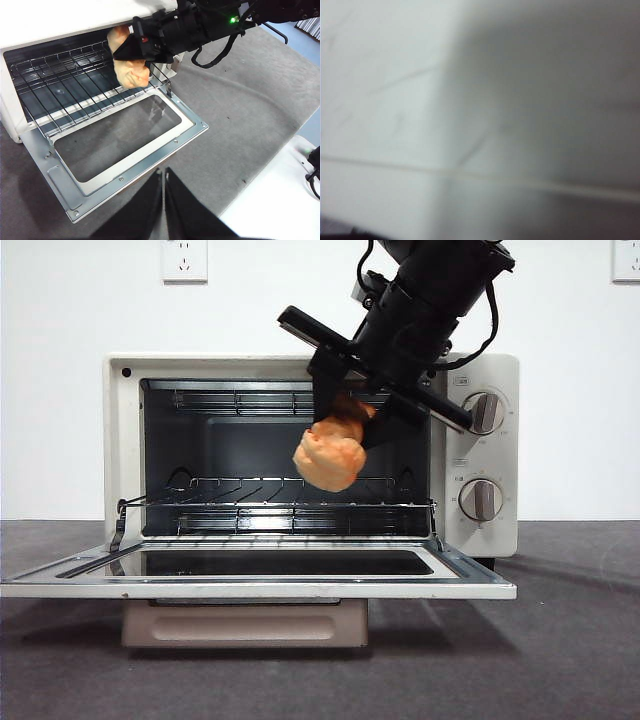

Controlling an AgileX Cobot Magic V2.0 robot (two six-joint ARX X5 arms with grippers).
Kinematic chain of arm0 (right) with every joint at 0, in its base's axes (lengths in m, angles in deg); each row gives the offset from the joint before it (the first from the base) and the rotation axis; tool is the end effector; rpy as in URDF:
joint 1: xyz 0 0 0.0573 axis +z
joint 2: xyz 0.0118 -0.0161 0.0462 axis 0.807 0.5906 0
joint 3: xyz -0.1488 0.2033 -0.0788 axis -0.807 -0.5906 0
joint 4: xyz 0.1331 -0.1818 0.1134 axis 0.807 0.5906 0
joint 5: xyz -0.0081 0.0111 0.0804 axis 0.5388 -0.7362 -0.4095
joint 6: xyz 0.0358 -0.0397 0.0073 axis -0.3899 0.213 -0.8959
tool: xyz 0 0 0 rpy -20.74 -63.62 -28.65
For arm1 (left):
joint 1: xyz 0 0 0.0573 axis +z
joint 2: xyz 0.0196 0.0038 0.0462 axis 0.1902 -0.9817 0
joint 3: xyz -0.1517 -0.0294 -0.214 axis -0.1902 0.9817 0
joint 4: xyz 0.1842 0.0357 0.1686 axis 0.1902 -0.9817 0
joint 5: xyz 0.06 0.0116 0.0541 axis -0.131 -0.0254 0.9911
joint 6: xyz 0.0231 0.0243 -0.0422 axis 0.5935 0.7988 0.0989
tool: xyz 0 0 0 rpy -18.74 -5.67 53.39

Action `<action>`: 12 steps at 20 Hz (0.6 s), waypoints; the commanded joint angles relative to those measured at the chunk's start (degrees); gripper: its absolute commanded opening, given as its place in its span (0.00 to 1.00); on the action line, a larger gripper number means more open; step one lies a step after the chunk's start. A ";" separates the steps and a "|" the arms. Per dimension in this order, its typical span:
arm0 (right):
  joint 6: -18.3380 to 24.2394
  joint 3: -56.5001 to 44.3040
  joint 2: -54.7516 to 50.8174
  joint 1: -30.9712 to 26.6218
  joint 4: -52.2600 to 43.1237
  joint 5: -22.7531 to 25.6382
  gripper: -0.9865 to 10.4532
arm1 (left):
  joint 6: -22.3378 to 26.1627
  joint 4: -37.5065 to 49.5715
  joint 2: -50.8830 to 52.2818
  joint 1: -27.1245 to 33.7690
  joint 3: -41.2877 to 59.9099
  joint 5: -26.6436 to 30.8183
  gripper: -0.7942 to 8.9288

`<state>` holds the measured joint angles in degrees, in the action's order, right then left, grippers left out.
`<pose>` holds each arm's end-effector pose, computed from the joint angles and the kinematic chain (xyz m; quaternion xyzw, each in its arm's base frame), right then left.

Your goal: The left arm flap open the oven, the right arm pick bread and place it into oven, the left arm flap close the oven

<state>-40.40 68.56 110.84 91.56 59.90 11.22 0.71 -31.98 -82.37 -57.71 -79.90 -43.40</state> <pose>0.2821 0.2184 0.2419 0.2311 0.3853 0.1773 0.8756 0.0464 -0.0502 0.3450 -0.0105 0.2566 -0.3691 0.8932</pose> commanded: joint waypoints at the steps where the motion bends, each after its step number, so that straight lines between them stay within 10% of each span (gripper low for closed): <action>1: -0.39 1.18 0.92 0.74 -0.52 1.55 0.23 | -0.24 0.63 -0.15 -0.52 -0.35 0.24 0.09; 12: 0.07 1.18 0.92 1.14 1.36 3.82 0.43 | -0.22 0.70 -0.15 -0.52 -0.35 0.26 0.09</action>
<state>-40.36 68.56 110.84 92.08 61.54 14.68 0.71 -31.96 -82.37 -57.71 -79.90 -43.40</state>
